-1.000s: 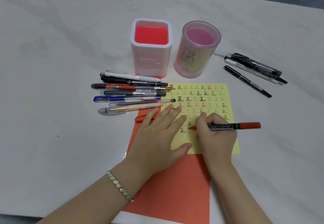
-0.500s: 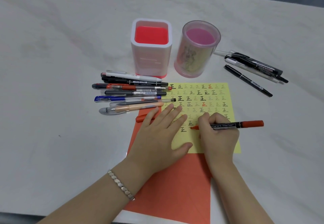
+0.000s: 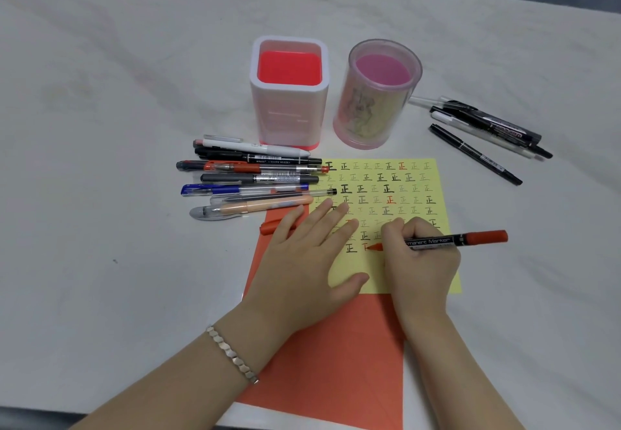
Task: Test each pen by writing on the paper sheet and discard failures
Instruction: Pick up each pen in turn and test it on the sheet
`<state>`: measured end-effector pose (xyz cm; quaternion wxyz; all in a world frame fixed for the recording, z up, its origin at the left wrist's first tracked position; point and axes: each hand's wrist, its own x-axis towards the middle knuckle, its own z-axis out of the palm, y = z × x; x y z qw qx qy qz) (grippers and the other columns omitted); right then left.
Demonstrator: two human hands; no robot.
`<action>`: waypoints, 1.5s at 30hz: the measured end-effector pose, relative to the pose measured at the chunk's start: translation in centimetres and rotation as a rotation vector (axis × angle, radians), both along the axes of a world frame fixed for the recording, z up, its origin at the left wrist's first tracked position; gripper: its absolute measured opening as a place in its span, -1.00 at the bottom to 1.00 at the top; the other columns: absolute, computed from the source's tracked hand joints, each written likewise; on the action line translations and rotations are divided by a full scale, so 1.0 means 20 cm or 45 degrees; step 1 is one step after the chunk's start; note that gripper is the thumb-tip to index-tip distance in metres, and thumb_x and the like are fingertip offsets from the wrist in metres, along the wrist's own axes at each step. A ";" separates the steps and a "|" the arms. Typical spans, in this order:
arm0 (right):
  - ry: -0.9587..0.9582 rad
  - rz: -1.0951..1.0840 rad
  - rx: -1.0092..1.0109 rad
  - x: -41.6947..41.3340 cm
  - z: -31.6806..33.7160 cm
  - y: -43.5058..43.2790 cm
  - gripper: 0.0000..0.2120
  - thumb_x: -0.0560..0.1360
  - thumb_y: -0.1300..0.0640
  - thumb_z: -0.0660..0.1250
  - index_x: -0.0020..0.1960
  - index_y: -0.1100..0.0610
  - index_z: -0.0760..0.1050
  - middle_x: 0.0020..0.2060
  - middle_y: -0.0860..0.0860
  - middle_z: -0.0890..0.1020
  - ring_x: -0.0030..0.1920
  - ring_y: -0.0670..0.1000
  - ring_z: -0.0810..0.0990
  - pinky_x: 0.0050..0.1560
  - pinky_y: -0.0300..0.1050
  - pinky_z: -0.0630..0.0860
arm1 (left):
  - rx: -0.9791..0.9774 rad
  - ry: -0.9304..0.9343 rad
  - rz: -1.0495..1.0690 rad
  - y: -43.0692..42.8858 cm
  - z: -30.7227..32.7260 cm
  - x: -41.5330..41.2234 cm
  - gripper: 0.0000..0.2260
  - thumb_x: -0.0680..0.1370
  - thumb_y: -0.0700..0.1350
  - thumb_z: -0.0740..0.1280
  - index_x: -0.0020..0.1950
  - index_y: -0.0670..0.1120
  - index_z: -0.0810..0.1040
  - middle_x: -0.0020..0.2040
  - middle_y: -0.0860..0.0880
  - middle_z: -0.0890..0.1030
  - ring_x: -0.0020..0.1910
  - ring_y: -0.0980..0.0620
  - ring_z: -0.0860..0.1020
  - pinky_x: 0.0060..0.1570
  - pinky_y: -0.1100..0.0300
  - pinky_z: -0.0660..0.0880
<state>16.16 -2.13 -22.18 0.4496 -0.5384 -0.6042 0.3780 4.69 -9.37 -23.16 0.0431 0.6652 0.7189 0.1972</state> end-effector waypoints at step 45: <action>0.198 -0.019 -0.348 0.11 0.16 0.01 -0.64 0.46 0.14 0.36 -0.42 0.20 0.32 -0.66 -0.03 0.37 -0.57 -0.07 0.35 -0.56 -0.39 0.27 | 0.300 -0.016 0.047 -0.03 0.04 -0.04 -0.72 0.49 -0.17 0.19 0.13 -0.13 0.58 0.18 -0.05 0.58 0.20 0.04 0.44 0.25 0.06 0.26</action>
